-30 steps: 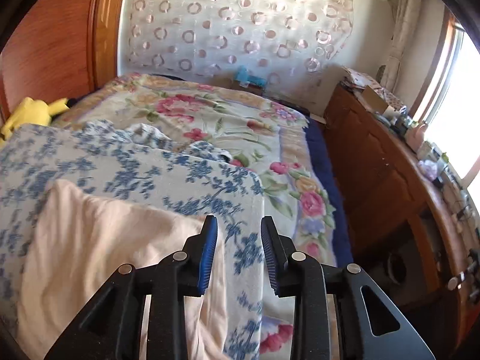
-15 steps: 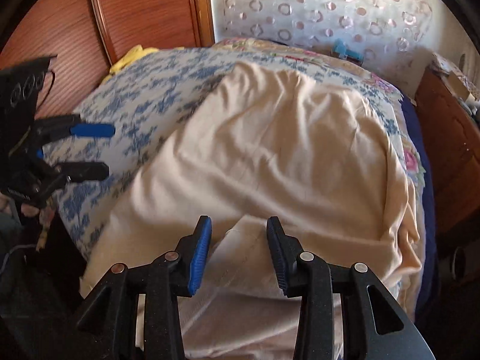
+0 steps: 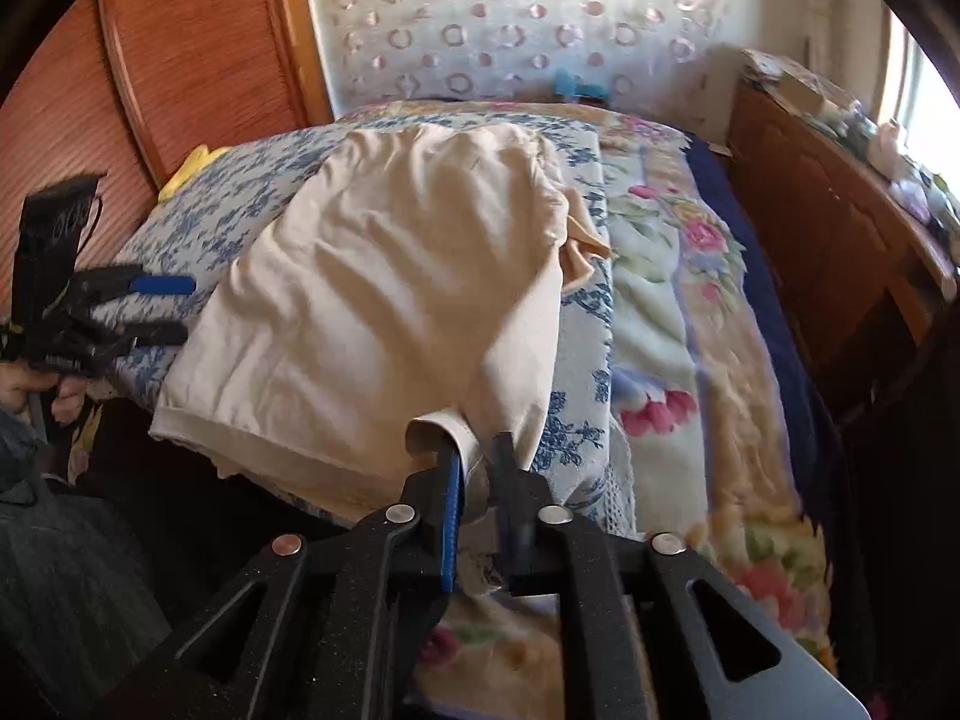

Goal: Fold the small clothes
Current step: 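Grasp the peach cloth edge with both grippers and lift it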

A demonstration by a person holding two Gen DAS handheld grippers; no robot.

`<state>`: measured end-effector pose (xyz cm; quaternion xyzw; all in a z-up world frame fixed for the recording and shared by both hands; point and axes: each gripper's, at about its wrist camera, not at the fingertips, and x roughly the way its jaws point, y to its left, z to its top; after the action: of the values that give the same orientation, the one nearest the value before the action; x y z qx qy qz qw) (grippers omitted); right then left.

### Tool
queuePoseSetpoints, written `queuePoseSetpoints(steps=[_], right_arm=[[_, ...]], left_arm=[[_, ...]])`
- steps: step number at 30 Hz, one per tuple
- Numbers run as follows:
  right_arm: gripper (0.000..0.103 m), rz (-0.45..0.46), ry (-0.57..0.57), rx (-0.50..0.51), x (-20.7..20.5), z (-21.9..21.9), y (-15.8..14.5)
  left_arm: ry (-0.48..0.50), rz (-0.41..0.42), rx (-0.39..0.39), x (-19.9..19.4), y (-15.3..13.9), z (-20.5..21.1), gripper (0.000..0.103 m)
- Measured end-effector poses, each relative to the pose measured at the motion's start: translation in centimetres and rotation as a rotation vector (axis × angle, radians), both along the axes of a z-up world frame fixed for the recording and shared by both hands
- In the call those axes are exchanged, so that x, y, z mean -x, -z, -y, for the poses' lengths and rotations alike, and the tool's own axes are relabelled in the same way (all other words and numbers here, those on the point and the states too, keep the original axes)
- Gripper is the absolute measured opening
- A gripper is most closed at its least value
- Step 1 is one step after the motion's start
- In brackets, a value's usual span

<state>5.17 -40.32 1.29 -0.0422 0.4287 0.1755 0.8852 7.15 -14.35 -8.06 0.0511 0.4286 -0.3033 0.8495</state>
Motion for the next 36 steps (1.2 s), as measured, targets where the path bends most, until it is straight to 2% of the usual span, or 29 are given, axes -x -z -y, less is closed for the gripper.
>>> queuePoseSetpoints(steps=[3, 9, 15, 16, 20, 22, 25, 26, 28, 32, 36], right_arm=[[0.024, 0.024, 0.045, -0.041, 0.0, 0.0, -0.1], [0.028, 0.089, 0.029, -0.063, 0.9, -1.5, 0.3], [0.029, 0.109, -0.002, -0.068, 2.1, -1.0, 0.7], [0.029, 0.11, -0.006, -0.069, 2.1, -0.9, 0.6], [0.03, 0.116, -0.019, -0.067, 2.3, -1.1, 0.4], [0.03, 0.12, -0.023, -0.076, 2.5, -1.1, 0.0], [0.037, 0.131, -0.039, -0.088, 3.0, -1.2, -0.3], [0.045, 0.137, -0.044, -0.091, 3.3, -1.3, -0.4], [0.053, 0.153, -0.063, -0.104, 3.9, -1.6, -0.7], [0.059, 0.193, -0.119, -0.121, 5.0, -2.7, -1.3], [0.068, 0.236, -0.162, -0.105, 5.3, -3.9, -1.0]], left_arm=[[0.01, -0.017, -0.002, 1.0, 0.2, 0.3, 0.075], [0.041, -0.047, 0.002, 2.8, 0.7, 0.9, 0.055], [0.063, -0.048, -0.004, 4.0, 1.2, 1.6, 0.053], [0.067, -0.049, 0.001, 4.1, 1.2, 1.6, 0.05], [0.072, -0.019, -0.037, 4.4, 1.3, 2.2, 0.016], [0.084, -0.001, -0.042, 4.6, 0.9, 2.4, 0.01], [0.094, 0.027, 0.01, 4.6, -1.0, 2.2, 0.008], [0.095, 0.034, 0.037, 4.4, -1.8, 2.1, 0.008], [0.103, 0.048, 0.088, 3.6, -3.9, 2.1, 0.008], [0.105, 0.097, 0.15, 1.4, -7.8, 2.7, 0.008], [0.106, 0.112, 0.199, -1.1, -10.2, 3.7, 0.008]])
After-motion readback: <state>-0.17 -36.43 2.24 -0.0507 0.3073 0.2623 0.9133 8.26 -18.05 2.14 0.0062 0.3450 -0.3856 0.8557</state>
